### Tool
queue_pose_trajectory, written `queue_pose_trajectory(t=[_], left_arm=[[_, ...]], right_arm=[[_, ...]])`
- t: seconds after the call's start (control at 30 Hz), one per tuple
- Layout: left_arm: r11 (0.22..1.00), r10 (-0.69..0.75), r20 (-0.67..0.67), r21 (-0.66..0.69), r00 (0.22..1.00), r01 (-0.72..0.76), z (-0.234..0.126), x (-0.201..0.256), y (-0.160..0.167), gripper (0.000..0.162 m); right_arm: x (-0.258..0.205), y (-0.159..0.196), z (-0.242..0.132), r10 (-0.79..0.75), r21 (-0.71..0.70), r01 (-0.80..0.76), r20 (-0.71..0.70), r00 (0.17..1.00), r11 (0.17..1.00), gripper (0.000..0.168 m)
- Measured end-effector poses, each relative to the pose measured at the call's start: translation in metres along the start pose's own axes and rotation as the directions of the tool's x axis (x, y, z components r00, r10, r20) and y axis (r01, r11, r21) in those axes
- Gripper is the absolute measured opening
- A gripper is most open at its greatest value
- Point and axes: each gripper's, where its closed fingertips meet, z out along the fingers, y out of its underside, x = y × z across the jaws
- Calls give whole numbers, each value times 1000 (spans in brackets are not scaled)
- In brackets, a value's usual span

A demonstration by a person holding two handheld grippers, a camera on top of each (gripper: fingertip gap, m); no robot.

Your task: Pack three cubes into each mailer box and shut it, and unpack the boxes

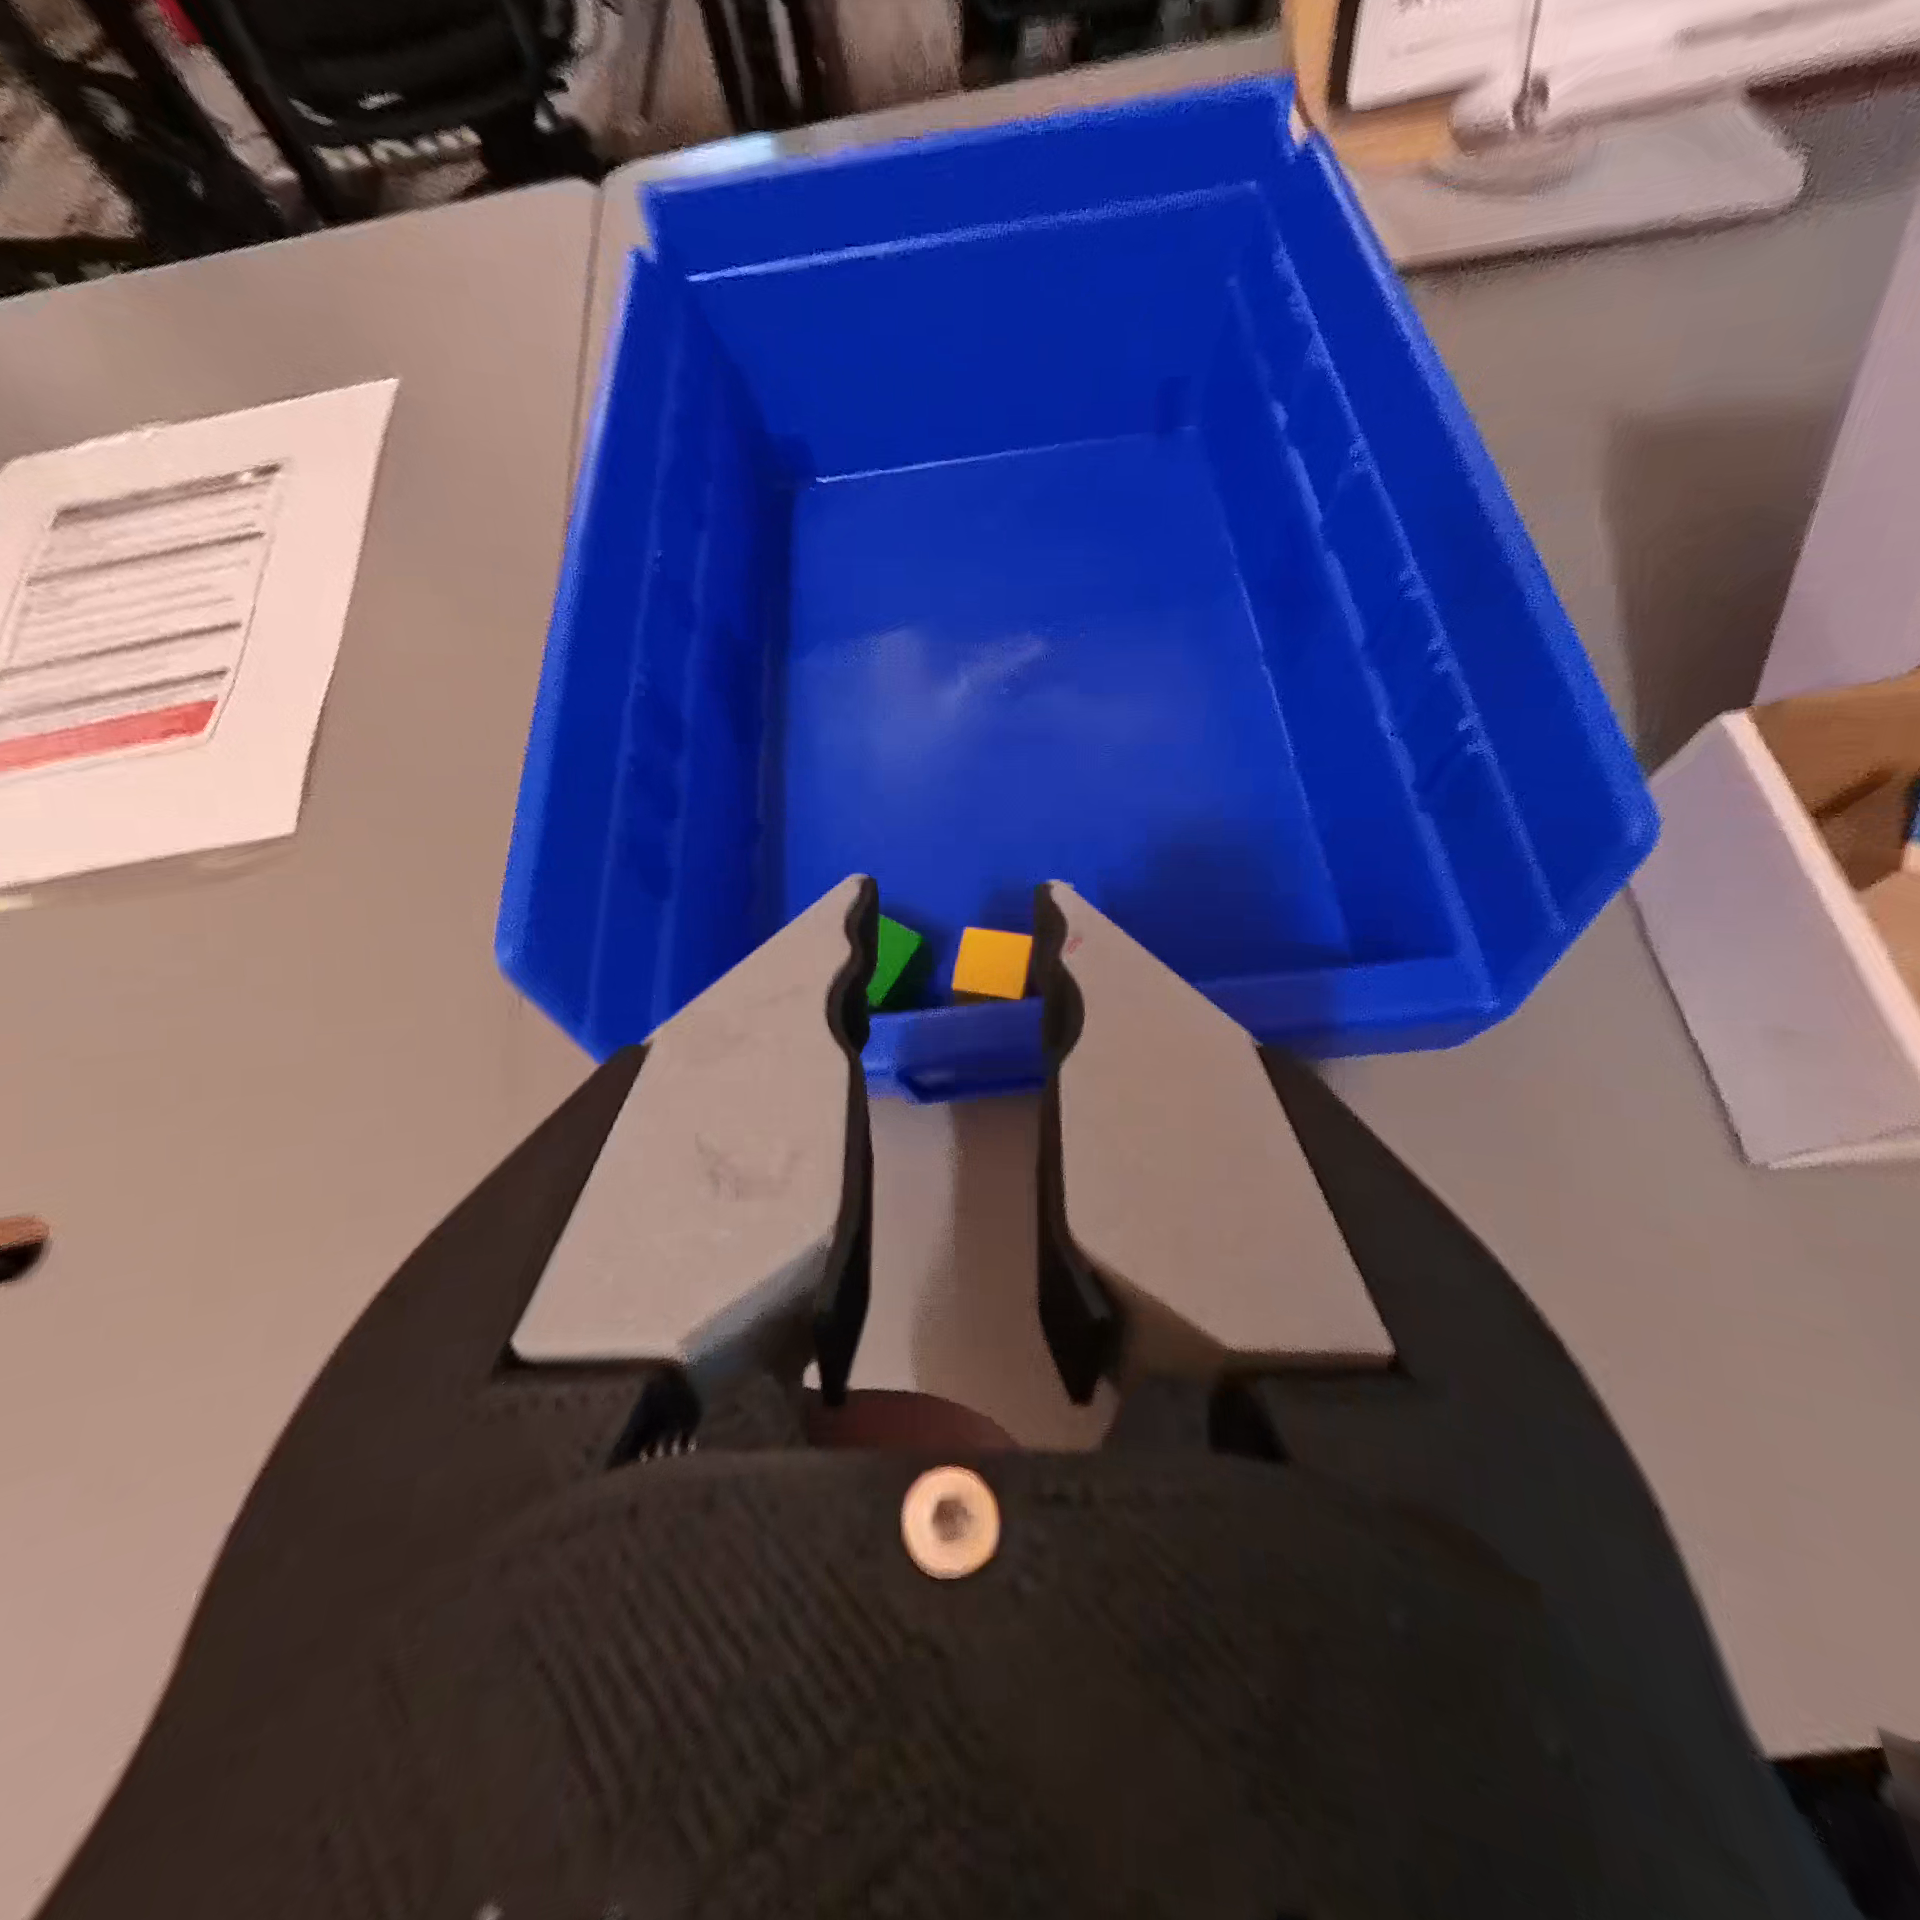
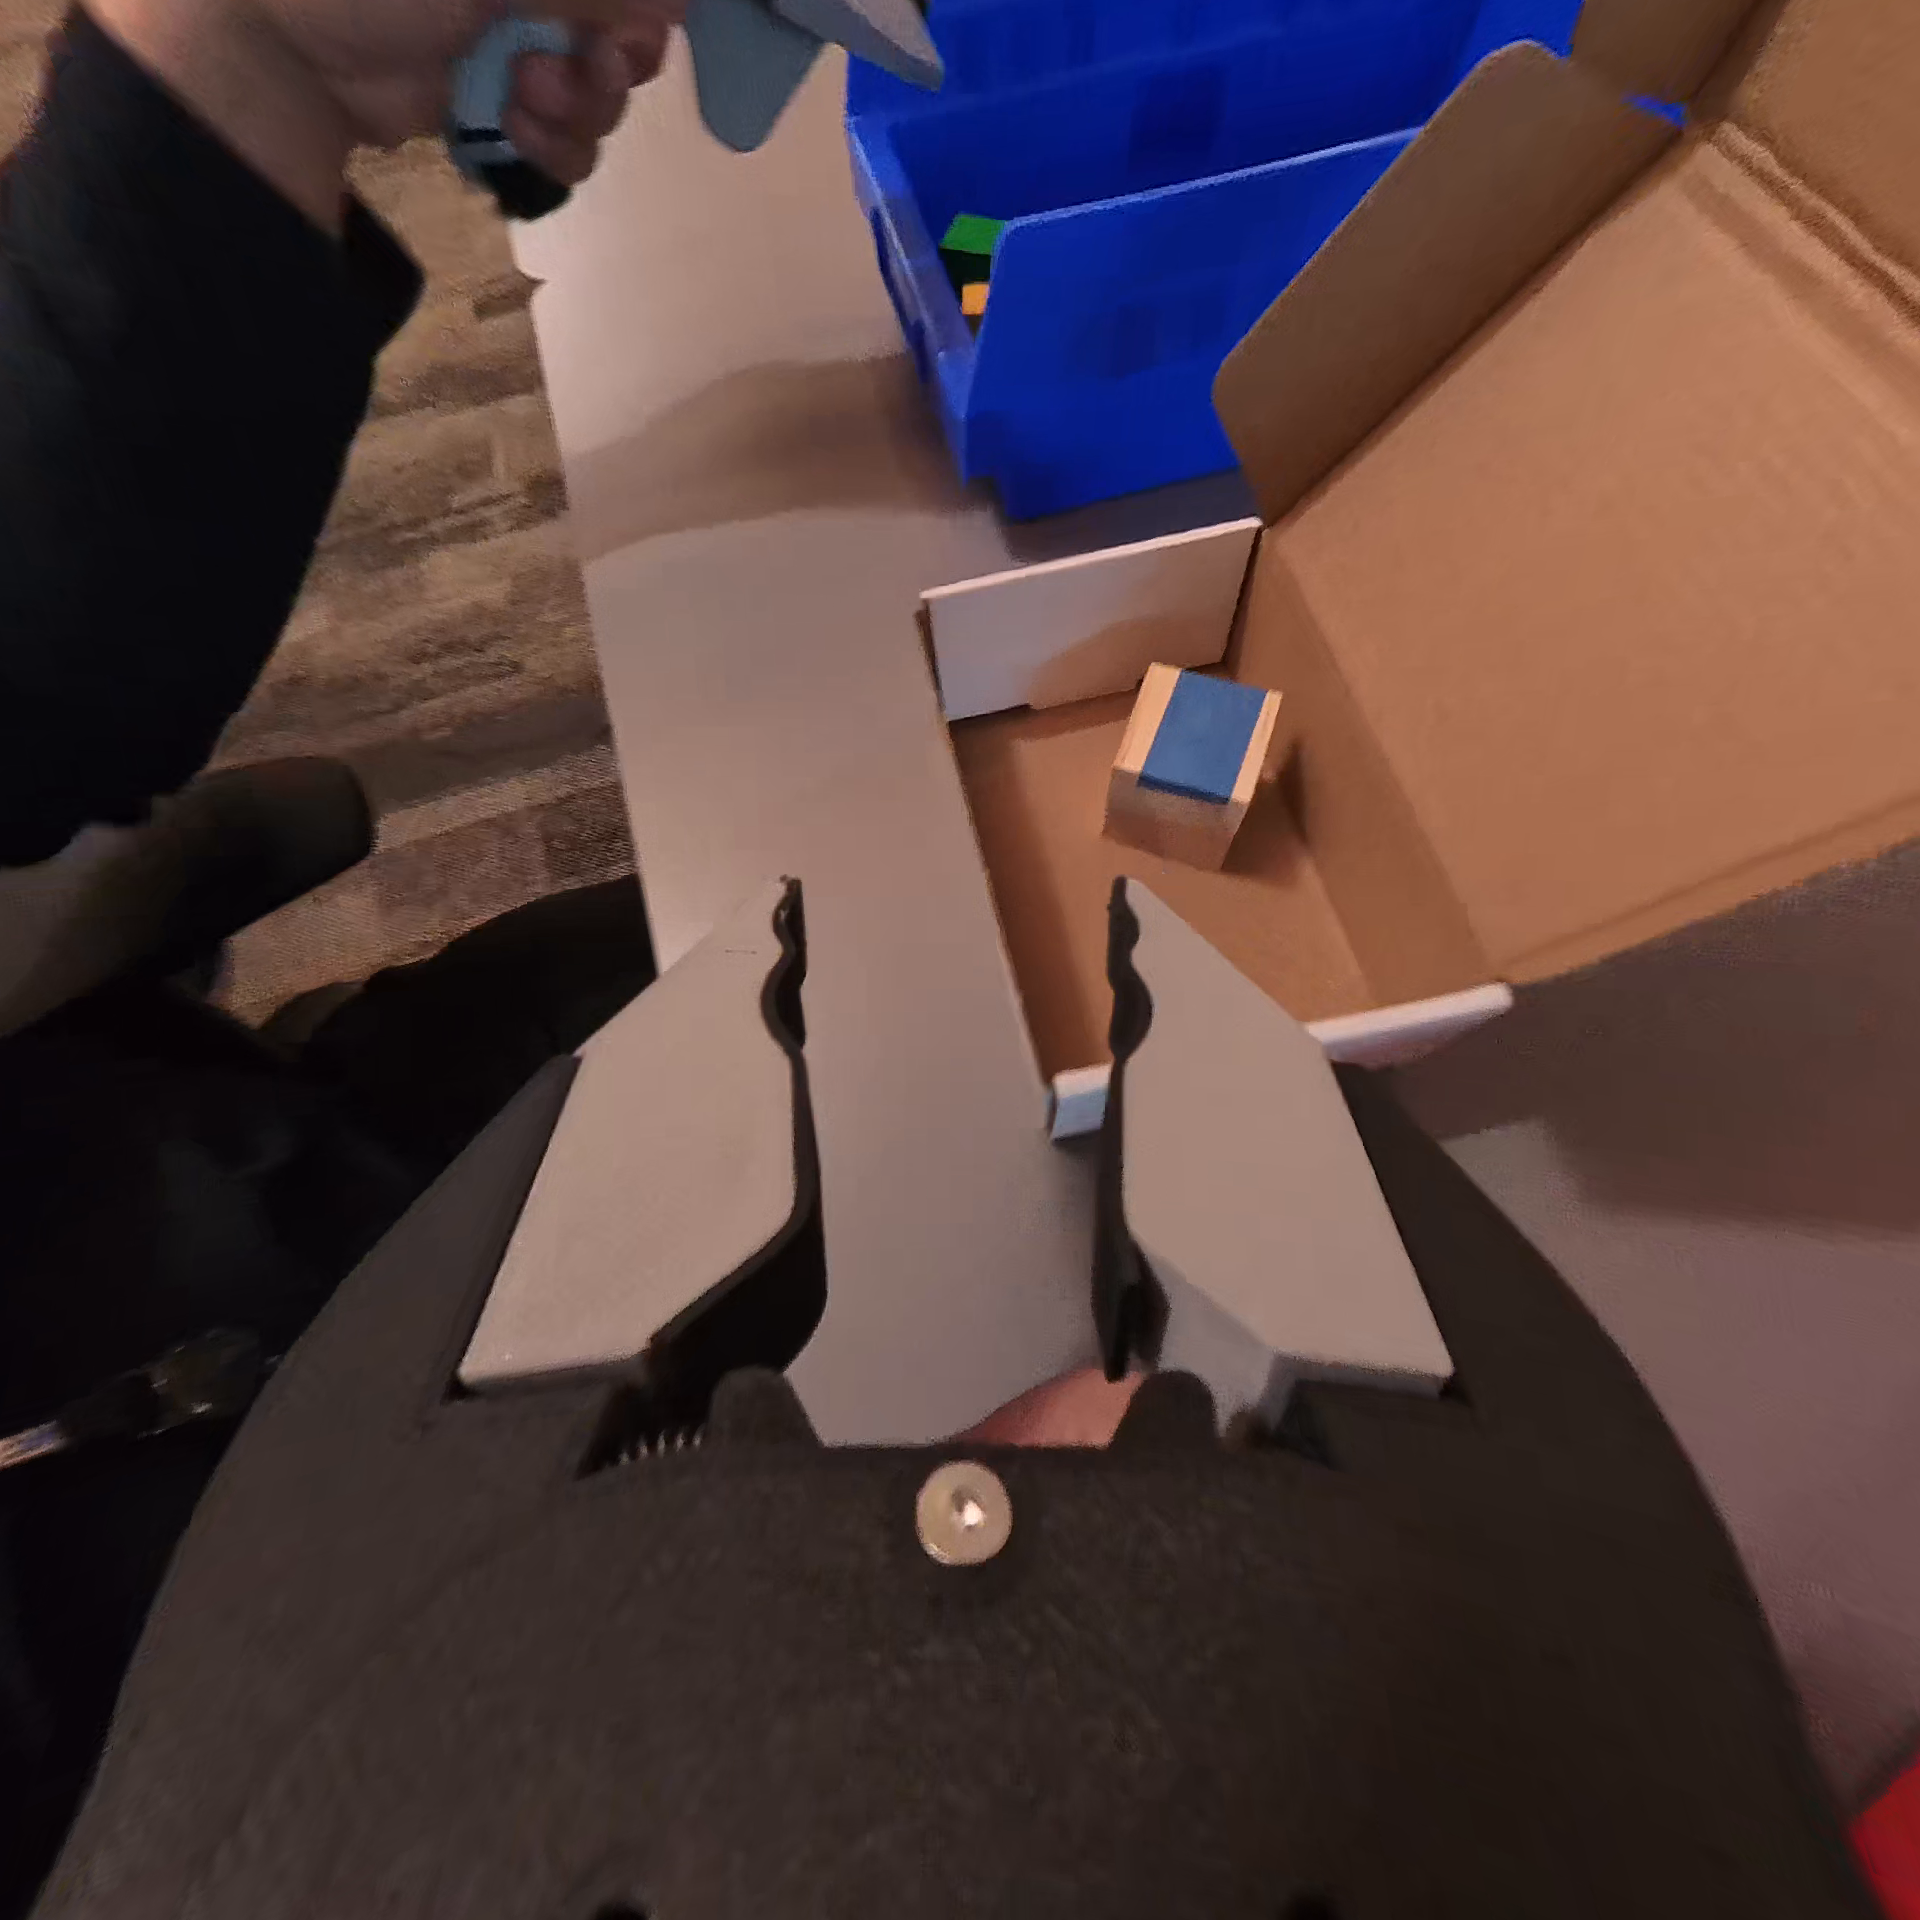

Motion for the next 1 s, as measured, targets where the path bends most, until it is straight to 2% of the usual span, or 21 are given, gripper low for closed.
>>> queue_pose_trajectory(t=[0.13,0.23,0.27,0.4,0.5,0.6,0.67,0.7,0.77,0.83,0.9,1.0], left_arm=[[955,186,-45,-225,982,-191,20,-3,-4,37],[854,306,-119,-405,945,-328,31,-14,4,45],[821,332,-137,-446,933,-358,33,-19,8,45],[734,341,-248,-532,907,-422,42,-25,23,47],[655,327,-331,-596,885,-464,49,-21,41,48],[549,326,-357,-682,875,-483,57,-24,60,47],[486,312,-358,-736,880,-472,60,-29,71,33],[483,295,-360,-743,885,-463,62,-29,71,26],[495,277,-326,-758,904,-425,67,-32,69,26],[537,270,-231,-770,935,-345,73,-43,61,26],[630,251,-179,-716,951,-301,76,-43,43,26],[787,333,-176,-490,926,-376,70,-16,-3,26]], right_arm=[[-10,1,-27,8,74,-11,48,999,997,56],[-11,-2,-46,-46,73,43,36,998,996,66],[-8,-8,-55,-53,108,52,8,999,993,64],[-13,-25,-83,-44,215,37,28,999,976,62],[-14,-27,-89,-61,225,56,18,998,973,62],[-19,-27,-87,-80,220,75,13,997,973,63],[-23,-26,-85,-97,211,93,10,995,973,63],[-24,-26,-85,-109,207,106,-1,994,972,63],[-25,-24,-85,-136,197,138,-26,990,971,63],[-22,-22,-85,-153,188,160,-52,987,969,63],[-20,-20,-84,-147,180,154,-53,988,972,63],[-13,-20,-81,-91,188,98,-44,995,977,63]])
